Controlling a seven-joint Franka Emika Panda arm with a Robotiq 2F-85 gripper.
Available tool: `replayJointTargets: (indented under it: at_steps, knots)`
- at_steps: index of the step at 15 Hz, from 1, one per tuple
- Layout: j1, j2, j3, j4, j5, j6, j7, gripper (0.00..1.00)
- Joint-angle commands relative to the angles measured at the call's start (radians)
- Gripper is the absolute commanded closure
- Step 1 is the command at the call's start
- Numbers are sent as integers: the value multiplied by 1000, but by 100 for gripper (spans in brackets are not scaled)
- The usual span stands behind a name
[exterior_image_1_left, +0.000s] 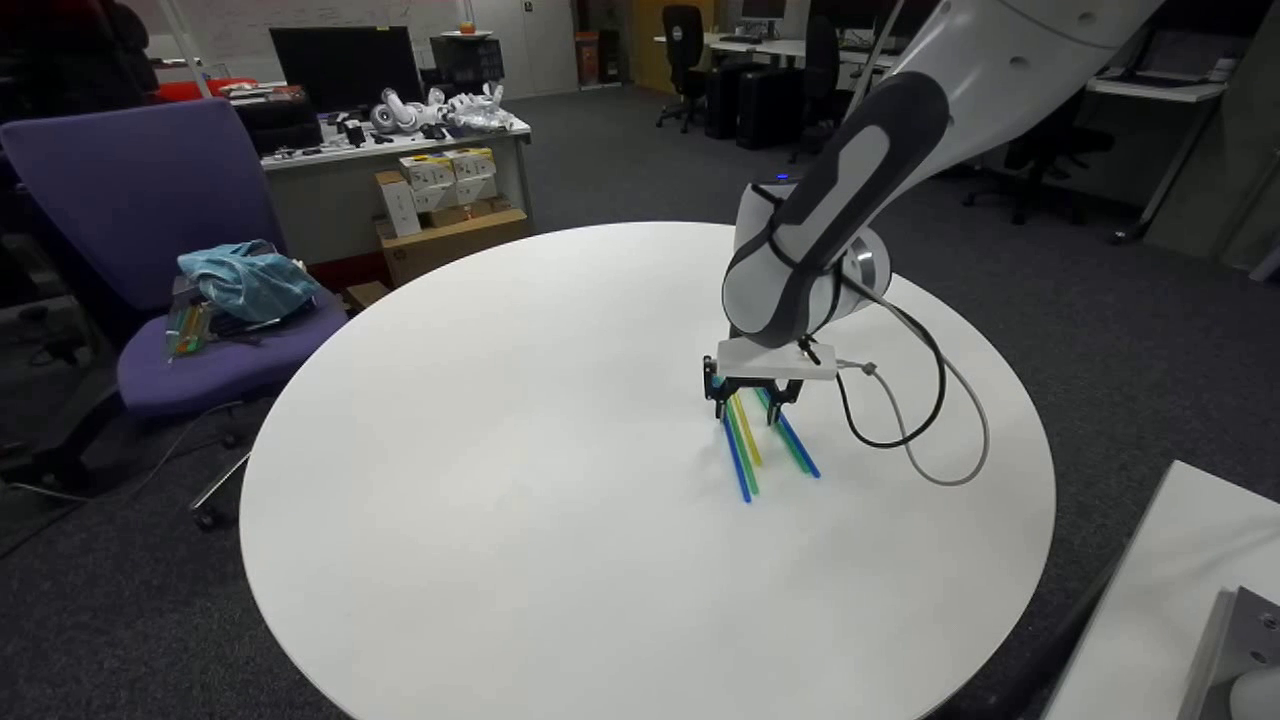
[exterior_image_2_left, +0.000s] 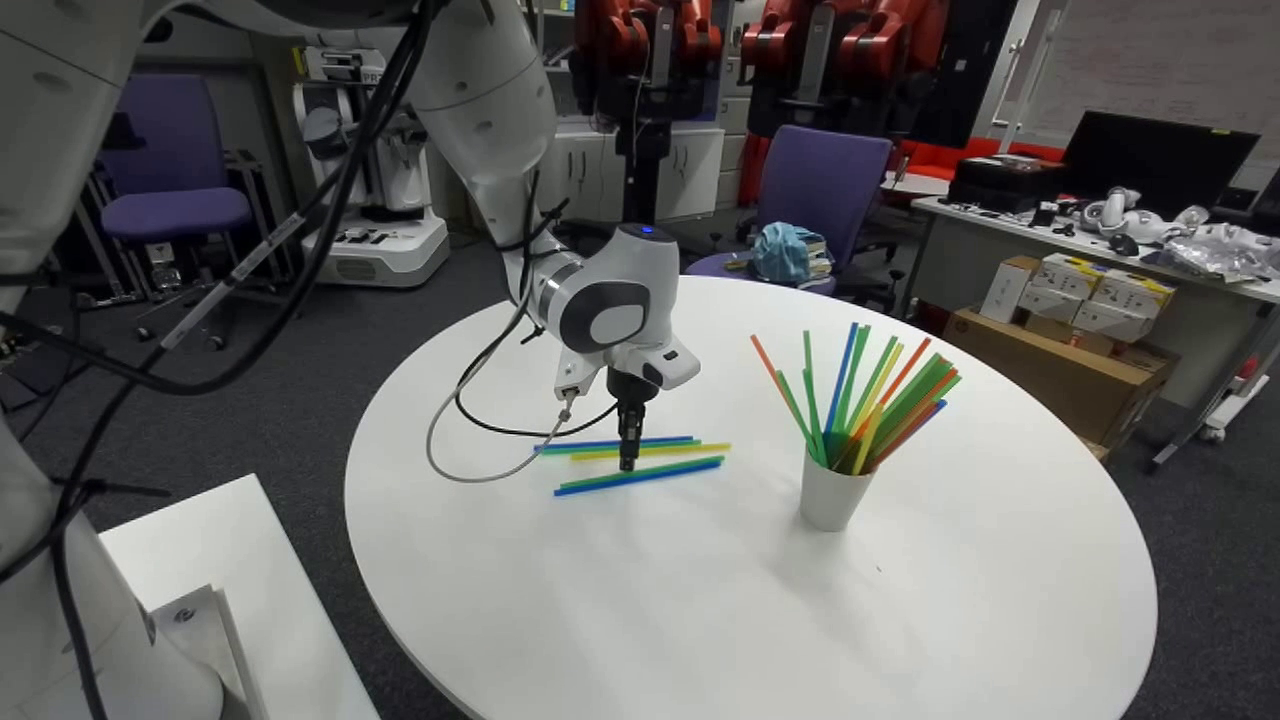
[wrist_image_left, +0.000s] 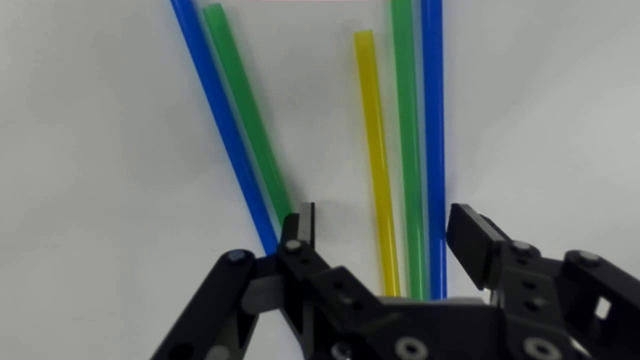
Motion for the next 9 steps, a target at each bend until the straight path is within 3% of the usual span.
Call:
replayJointTargets:
  at_steps: [1, 3, 6, 9]
  knots:
    - [16, 8, -17, 11, 32, 15, -21, 24]
    - [15, 8, -16, 10, 33, 14, -22, 19]
    - [15, 0, -14, 6, 34, 10, -23, 0]
    - [20, -2, -18, 3, 32, 11, -17, 0]
